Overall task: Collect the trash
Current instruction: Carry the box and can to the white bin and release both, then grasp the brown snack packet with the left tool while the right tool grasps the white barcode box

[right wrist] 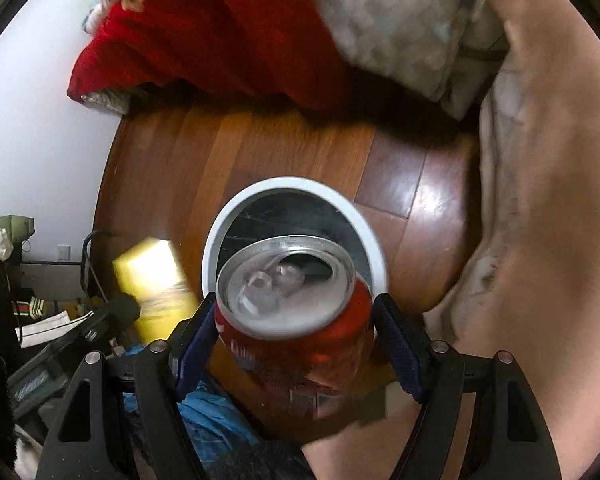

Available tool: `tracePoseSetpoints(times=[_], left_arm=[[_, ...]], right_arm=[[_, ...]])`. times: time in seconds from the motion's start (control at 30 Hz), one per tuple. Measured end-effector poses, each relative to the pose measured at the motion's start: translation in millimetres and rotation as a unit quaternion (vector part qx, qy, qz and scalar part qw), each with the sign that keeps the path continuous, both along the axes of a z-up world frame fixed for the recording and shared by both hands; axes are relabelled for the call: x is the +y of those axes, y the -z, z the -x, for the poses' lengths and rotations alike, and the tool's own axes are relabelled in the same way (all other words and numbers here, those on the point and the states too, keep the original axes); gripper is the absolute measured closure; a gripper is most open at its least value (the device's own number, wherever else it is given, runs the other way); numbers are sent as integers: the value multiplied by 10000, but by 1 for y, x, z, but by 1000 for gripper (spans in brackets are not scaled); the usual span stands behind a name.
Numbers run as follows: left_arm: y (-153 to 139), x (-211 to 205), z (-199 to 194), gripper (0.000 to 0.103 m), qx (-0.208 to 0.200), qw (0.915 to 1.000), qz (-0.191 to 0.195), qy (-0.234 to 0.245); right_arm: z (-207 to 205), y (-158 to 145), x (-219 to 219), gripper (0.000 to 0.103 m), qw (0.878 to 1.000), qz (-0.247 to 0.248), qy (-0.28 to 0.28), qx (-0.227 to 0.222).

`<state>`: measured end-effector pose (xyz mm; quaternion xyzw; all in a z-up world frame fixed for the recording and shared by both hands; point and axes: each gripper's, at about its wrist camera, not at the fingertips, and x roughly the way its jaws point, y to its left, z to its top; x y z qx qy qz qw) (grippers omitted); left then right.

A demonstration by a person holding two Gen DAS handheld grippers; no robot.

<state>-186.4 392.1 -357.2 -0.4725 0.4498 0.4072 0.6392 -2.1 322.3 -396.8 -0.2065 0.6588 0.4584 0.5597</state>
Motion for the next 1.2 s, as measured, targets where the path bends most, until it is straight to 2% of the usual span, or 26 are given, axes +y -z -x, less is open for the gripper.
tracePoseSetpoints(times=[0.03,0.07,0.1,0.17,0.3,0.4,0.5,0.67,0.87,1.07,1.2], left_arm=[[0,3,-2,1,-8,10000,-29,-22],[-2,1,1,1,46,9999,-145,-50],[-2,0,7,1,125,9996,-250,-72],[-8,-9,12,1,364,9980,-500,-99],[-9,-19,26,1,608,9955,-698,-190],[-15,-35,31,1,880,9925,-829,-194],[-19,-48,31,2,1010,9909,-885,-114],[-27,-59,28,1,1037,9905,-901,-40],[-50,-71,29,2,1027,9884,-1119,-29],[-86,-88,29,2,950,9848,-1453,17],[-119,-104,26,2,820,9819,-1706,59]], right_arm=[[1,4,3,16,10000,67,-59,17],[5,9,7,5,9998,142,-128,10],[6,11,10,1,9997,168,-188,-30],[12,10,14,0,9991,176,-326,-184],[23,4,14,0,9948,281,-699,-686],[28,-2,6,0,9861,430,-1005,-1254],[30,-9,-5,0,9785,573,-1176,-1597],[32,-15,-18,0,9757,650,-1264,-1667],[35,-34,-31,0,9770,481,-1220,-1681],[36,-68,-44,0,9788,160,-1144,-1692],[37,-105,-59,0,9805,-204,-1031,-1661]])
